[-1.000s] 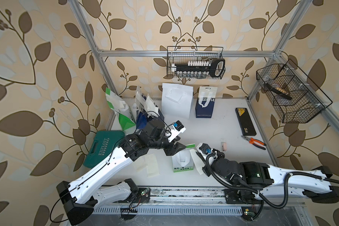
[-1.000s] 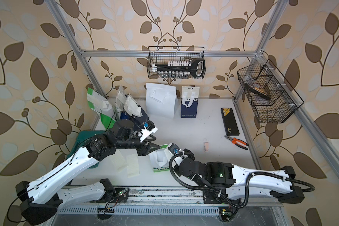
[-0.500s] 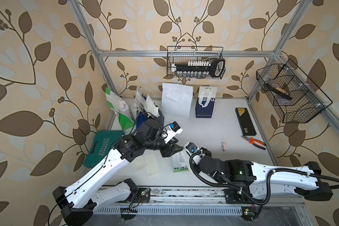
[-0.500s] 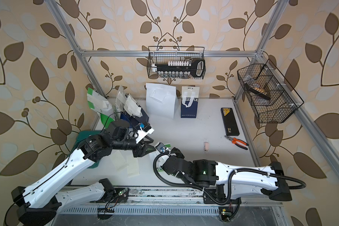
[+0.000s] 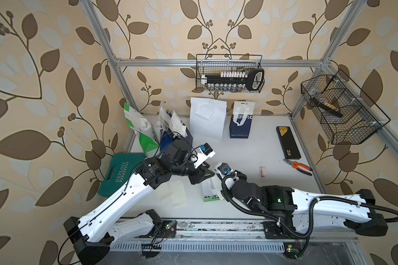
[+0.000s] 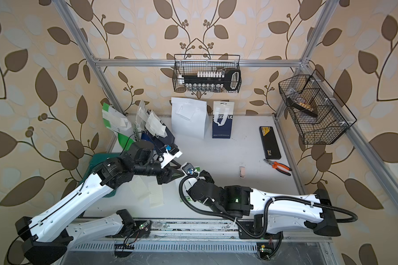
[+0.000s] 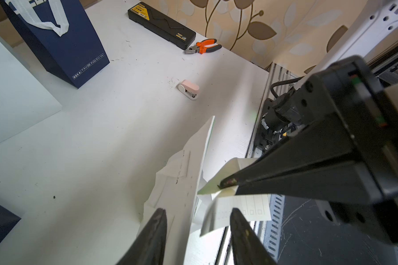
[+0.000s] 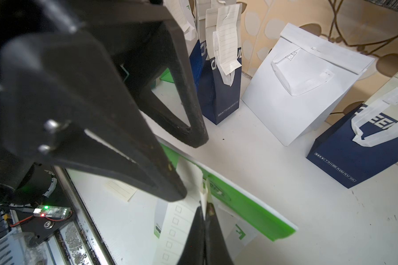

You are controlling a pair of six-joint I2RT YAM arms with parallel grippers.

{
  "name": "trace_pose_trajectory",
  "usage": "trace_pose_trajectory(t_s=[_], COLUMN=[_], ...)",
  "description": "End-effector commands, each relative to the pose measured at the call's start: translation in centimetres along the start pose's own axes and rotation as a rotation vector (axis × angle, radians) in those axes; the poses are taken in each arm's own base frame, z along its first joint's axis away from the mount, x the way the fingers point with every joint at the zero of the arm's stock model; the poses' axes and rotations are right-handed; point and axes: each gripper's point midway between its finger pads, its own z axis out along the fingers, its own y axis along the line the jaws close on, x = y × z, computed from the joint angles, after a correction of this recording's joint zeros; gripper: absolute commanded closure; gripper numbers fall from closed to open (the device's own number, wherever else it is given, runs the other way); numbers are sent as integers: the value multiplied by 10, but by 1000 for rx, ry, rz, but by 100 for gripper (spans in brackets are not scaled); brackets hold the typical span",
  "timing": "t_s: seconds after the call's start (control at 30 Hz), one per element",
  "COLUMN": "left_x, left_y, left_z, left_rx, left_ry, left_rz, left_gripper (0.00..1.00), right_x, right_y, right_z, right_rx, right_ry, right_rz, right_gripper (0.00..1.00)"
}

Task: Staple the receipts to the bags
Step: Hold the receipt from the takeout bag.

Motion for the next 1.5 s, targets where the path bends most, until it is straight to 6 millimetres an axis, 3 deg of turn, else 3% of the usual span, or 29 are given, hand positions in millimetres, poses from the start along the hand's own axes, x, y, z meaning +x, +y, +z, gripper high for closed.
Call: trace_pose_trajectory(t_s=[0.0, 0.37, 0.87, 1.1, 1.33, 1.43, 1.47], left_x=[1, 6, 9, 9, 8, 8, 8], left_y=[2, 6, 8, 8, 8, 9, 10], left_z=[3, 9, 13, 13, 14, 14, 14], left_rx=[5, -3, -1, 0, 2, -2, -11], left_ry=[3, 28, 44, 45, 45, 47, 48], left_rz=[5, 0, -5, -4, -1, 0, 1], left_gripper=[56, 68, 68, 73, 84, 100, 100], right_x=[1, 10, 9, 7, 11, 14, 13], right_y=[-3, -7, -9, -9, -7, -6, -8], right_z=[5, 8, 8, 9, 12, 13, 12], right_rx=[34, 57, 68, 70, 67, 69, 77], right_ry=[-9, -22, -54, -60, -47, -33, -32], right_rz=[46, 79, 103, 88, 80, 68, 74], right_gripper=[100, 100, 100, 100, 100, 100, 92])
